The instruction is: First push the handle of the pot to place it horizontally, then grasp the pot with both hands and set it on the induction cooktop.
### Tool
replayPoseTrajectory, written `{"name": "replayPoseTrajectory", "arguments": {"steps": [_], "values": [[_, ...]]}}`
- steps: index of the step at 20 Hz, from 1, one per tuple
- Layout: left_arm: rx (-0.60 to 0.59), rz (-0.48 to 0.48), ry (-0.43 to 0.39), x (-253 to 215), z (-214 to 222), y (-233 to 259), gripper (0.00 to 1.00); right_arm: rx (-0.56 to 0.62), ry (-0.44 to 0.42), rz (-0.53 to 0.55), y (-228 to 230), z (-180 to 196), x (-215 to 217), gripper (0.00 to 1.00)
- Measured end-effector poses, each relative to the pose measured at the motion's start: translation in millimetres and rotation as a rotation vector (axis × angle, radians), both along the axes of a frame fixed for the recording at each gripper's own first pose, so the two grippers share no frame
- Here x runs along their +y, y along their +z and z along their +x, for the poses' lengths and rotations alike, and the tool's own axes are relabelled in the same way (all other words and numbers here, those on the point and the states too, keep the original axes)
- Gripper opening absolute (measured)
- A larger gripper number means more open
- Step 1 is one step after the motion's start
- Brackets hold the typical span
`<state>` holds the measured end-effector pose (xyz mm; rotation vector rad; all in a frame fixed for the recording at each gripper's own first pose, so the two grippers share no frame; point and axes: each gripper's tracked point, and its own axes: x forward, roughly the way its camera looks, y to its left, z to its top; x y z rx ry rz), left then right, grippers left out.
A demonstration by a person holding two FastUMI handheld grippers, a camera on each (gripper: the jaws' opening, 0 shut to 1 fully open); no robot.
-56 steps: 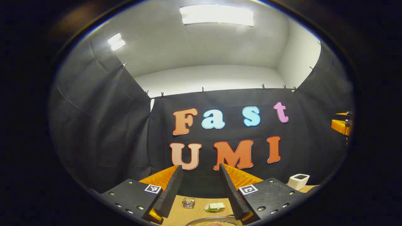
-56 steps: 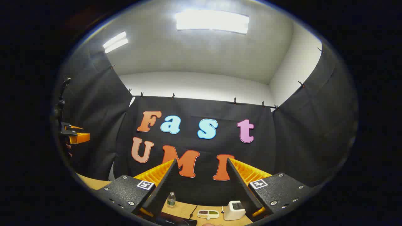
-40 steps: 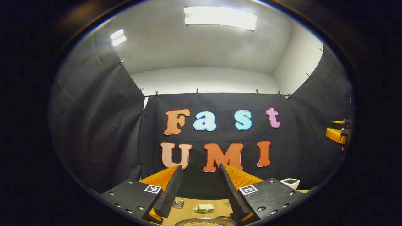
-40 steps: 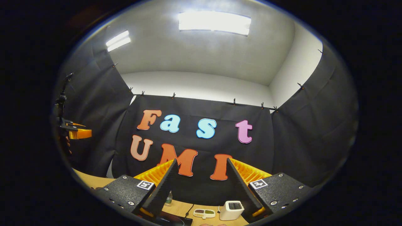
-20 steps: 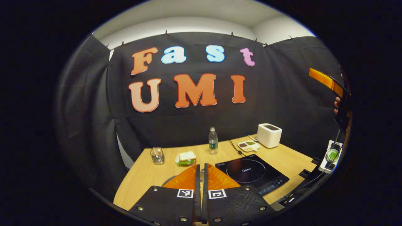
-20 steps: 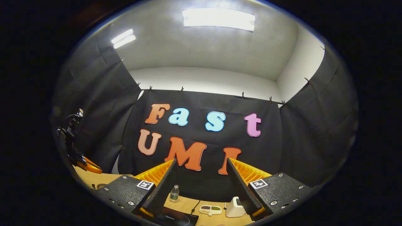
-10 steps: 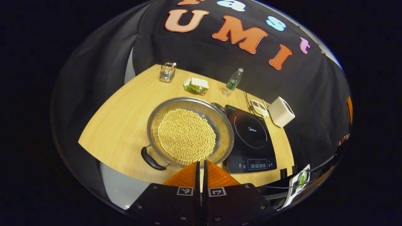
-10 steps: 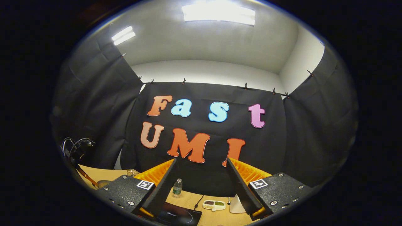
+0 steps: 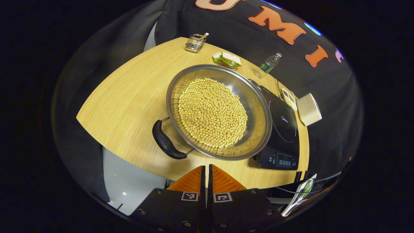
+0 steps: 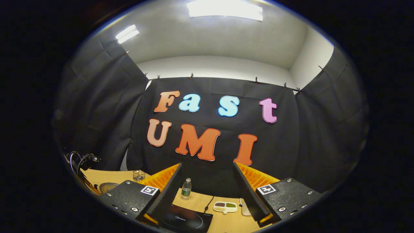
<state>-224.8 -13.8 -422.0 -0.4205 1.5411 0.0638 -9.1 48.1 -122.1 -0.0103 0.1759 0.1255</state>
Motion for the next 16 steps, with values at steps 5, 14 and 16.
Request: {"name": "replayPoseTrajectory", "arguments": {"steps": [5, 14, 16], "values": [[0.058, 0.022, 0.082, 15.5, -0.1, -21.3, 0.02, 0.007, 0.018, -0.014, -11.7, -3.1, 11.9, 0.95], [0.082, 0.039, 0.134, 37.1, 10.2, -26.6, 0.02, 0.052, 0.047, -0.019, -43.3, -4.7, 34.2, 0.95], [0.08, 0.055, 0.128, 44.7, 16.8, -22.0, 0.01, 0.077, 0.054, -0.009, -54.3, -3.9, 40.0, 0.95]]}}
